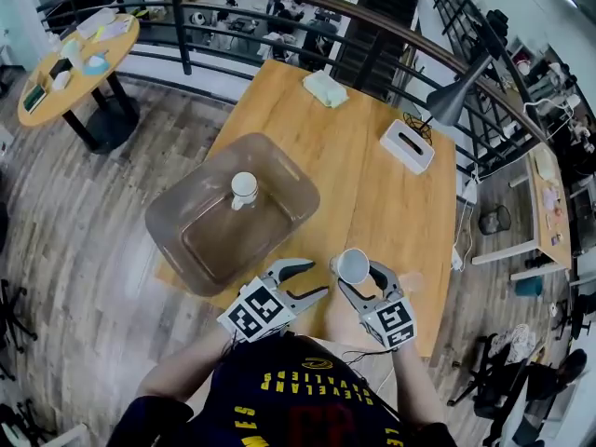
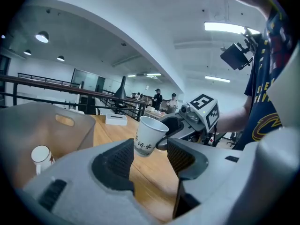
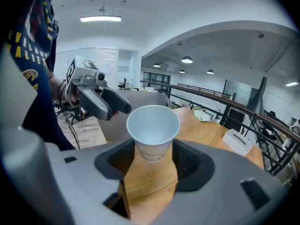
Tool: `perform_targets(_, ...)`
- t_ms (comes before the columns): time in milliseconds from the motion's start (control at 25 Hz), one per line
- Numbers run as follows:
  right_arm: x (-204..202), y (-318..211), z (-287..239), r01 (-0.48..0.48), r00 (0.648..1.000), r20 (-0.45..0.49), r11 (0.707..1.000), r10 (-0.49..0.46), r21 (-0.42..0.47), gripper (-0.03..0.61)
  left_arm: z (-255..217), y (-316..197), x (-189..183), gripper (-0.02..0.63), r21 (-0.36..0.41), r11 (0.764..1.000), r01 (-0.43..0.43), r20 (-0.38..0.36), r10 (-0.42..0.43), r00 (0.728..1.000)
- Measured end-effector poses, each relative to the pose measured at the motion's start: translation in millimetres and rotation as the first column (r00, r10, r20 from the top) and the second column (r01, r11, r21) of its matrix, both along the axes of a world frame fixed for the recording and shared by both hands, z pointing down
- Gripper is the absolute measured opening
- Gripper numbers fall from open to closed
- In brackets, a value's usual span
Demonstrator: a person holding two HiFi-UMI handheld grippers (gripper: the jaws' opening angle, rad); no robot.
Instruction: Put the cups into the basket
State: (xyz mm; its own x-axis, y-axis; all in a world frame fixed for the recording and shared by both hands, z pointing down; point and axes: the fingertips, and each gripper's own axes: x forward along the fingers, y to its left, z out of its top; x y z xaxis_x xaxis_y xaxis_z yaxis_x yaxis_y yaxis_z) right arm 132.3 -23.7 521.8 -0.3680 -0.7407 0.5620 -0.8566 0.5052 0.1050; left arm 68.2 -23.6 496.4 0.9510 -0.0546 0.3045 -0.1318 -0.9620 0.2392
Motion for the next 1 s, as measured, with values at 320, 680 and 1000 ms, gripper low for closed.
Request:
perform_targets(320, -16.3, -25.8, -42.7, 0.182, 0.981, 0.048, 0.98, -0.186, 0.082, 0.253, -16.6, -17.0, -28.4, 0.229, 0.025, 0.979, 0.203, 0.033, -0.204, 0.978)
perform_targets(680, -53.3, -43.6, -63.3, 0.361, 0.924, 0.079, 0.92, -0.375, 0.151, 0.253, -19.3, -8.9, -63.9, 0.229, 0.033, 0.925, 0.378, 0.088, -0.38, 0.921)
perform_targets(1000, -81.3, -48.9, -77.5, 0.457, 0.873, 0.082, 0.866, -0.48, 0.205, 0.253, -33.3, -3.3, -92.9, 0.229, 0.084, 0.866, 0.493, 0.106, -0.499, 0.86)
